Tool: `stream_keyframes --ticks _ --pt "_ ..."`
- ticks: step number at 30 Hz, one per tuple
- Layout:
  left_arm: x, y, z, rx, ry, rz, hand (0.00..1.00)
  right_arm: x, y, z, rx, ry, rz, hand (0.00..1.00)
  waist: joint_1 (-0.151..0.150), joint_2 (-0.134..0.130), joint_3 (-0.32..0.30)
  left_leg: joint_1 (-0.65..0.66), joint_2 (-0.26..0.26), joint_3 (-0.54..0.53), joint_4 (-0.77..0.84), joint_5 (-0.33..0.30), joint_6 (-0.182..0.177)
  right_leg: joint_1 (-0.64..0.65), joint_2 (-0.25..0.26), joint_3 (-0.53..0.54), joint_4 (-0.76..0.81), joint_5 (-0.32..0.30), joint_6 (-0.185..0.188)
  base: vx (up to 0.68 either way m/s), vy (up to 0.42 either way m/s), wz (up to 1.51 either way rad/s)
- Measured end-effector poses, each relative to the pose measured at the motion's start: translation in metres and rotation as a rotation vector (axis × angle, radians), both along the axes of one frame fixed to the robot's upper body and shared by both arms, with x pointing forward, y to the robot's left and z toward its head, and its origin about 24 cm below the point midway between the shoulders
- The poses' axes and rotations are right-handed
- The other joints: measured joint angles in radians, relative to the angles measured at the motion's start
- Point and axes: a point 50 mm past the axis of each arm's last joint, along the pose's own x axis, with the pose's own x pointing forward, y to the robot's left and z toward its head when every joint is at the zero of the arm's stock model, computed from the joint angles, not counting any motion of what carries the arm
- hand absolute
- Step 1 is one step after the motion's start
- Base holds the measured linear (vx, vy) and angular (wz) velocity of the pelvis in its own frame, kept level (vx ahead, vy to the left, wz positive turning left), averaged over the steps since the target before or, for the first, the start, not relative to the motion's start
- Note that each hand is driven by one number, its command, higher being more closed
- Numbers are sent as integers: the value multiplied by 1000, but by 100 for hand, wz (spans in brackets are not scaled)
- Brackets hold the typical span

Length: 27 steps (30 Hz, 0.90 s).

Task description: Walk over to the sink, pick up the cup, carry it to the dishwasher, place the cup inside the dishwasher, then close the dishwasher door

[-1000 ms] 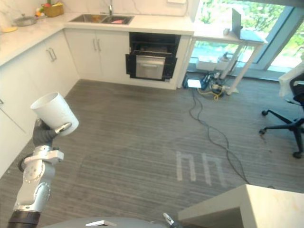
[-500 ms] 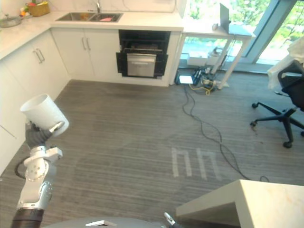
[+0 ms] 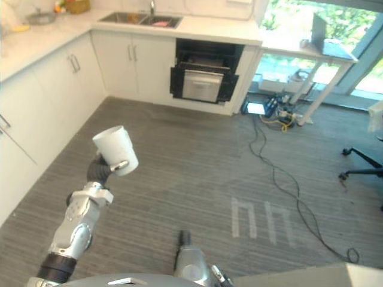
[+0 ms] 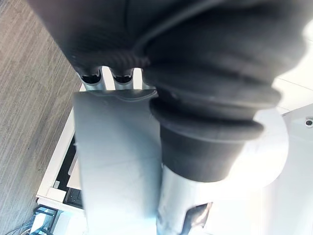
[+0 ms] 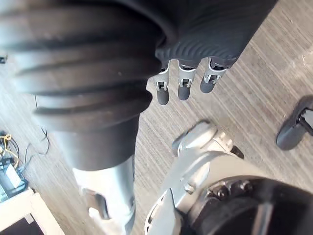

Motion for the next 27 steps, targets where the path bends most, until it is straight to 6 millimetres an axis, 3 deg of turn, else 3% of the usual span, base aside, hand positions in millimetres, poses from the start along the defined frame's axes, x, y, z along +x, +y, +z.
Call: stream_keyframes --ticks 2,3,5,6,9,10,11,12,13,14,15,16,17,18,19,20,21,22,23,25,26,27 --pt "-8 -1 -4 -6 14 -4 100 -1 0 3 -41 3 21 0 4 -7 -2 46 -1 -16 39 -71 -4 20 2 -22 90 -6 -46 447 -134 17" --pt "-10 -2 -2 -9 2 -16 100 5 -2 6 -68 -9 21 0 8 8 -6 60 15 -30 74 -121 -17 13 11 -8 149 44 -106 579 -163 33" --pt "-10 -10 2 -18 -24 -60 100 12 -8 12 -121 -32 1 0 -1 56 -29 72 65 -66 112 -191 -39 -11 43 -3 275 49 -125 697 -213 51" --pt "-13 -14 -1 -22 -12 -84 100 19 -11 17 -158 -56 -5 0 -6 99 -50 90 98 -80 117 -196 -46 -19 61 -31 344 -22 -126 706 -193 45" --pt "-20 -16 -9 -33 20 -89 100 40 -10 30 -217 -130 9 0 -7 105 -53 25 130 -54 431 -153 -115 46 61 -45 411 -135 -130 525 -172 14" --pt "-25 -18 -12 -48 31 -84 100 52 -11 42 -267 -190 20 0 0 108 -51 -101 186 -44 756 -19 -182 120 76 -43 406 -188 -132 639 -142 -9" --pt "-28 -19 -13 -55 31 -79 100 60 -14 49 -294 -222 15 0 8 114 -50 -162 229 -32 916 90 -190 162 90 -35 399 -213 -142 639 -87 -16" --pt "-29 -20 -13 -58 30 -81 100 65 -16 54 -319 -242 16 0 16 122 -48 -205 270 -12 1026 90 -171 192 100 -35 395 -231 -145 532 -28 -25" --pt "-29 -20 -12 -60 25 -82 100 78 -20 61 -370 -275 25 0 19 128 -44 -288 341 35 1175 50 -107 253 117 -31 375 -258 -145 522 -27 -18" --pt "-29 -20 -12 -60 22 -80 100 85 -22 65 -389 -296 6 0 21 120 -42 -356 373 71 1185 2 -62 314 119 -25 336 -266 -140 519 -28 -21" --pt "-29 -20 -12 -60 20 -77 100 89 -24 68 -403 -313 -9 0 28 115 -42 -383 373 87 1142 -26 -56 336 113 -18 317 -263 -135 503 15 -55" --pt "-29 -18 -10 -61 8 -64 100 101 -29 76 -429 -365 -34 0 52 109 -43 -419 351 112 993 -69 -70 355 95 17 293 -256 -123 472 96 -91" --pt "-28 -14 -6 -62 -10 -49 100 117 -31 85 -438 -428 -56 0 64 98 -35 -447 301 110 770 -81 -87 370 70 58 276 -254 -120 472 132 -95" --pt "-28 -13 -5 -62 -18 -42 100 123 -32 90 -441 -455 -63 0 64 93 -32 -447 274 104 647 -71 -96 376 56 71 269 -253 -118 467 192 -81" --pt "-28 -10 1 -57 -45 -26 100 131 -33 96 -456 -498 -67 0 58 89 -29 -437 210 57 338 18 -116 384 33 98 253 -249 -110 451 238 -65" --pt "-27 -10 10 -72 -82 -15 100 134 -37 103 -476 -532 -68 0 61 116 -30 -429 193 -22 123 147 -138 391 47 127 242 -249 -96 439 273 -68" --pt "-28 -10 15 -83 -105 -8 100 133 -41 107 -491 -546 -70 0 64 134 -26 -435 203 -52 92 187 -152 402 61 141 237 -259 -75 440 343 -87" --pt "-27 -3 21 -83 -141 20 100 134 -39 107 -485 -552 -68 0 77 143 -16 -437 210 -52 159 317 -119 446 60 172 226 -305 -22 434 365 -69" --pt "-26 6 18 -59 -131 46 100 131 -27 100 -442 -531 -74 0 66 85 -12 -432 167 -24 210 246 -101 473 -1 179 212 -318 -14 414 324 -50" --pt "-26 14 18 -34 -130 60 100 123 -23 94 -422 -511 -78 0 52 26 -19 -433 121 -10 231 200 -77 466 -50 185 239 -295 -8 352 220 6" --pt "-26 14 17 -33 -129 56 100 120 -24 93 -425 -504 -80 0 50 24 -19 -433 110 -8 240 186 -69 466 -59 185 255 -283 -5 394 256 12" --pt "-26 12 17 -34 -131 46 100 113 -30 91 -433 -483 -100 0 47 22 -19 -414 85 2 241 160 -55 448 -89 184 318 -258 22 378 268 5"
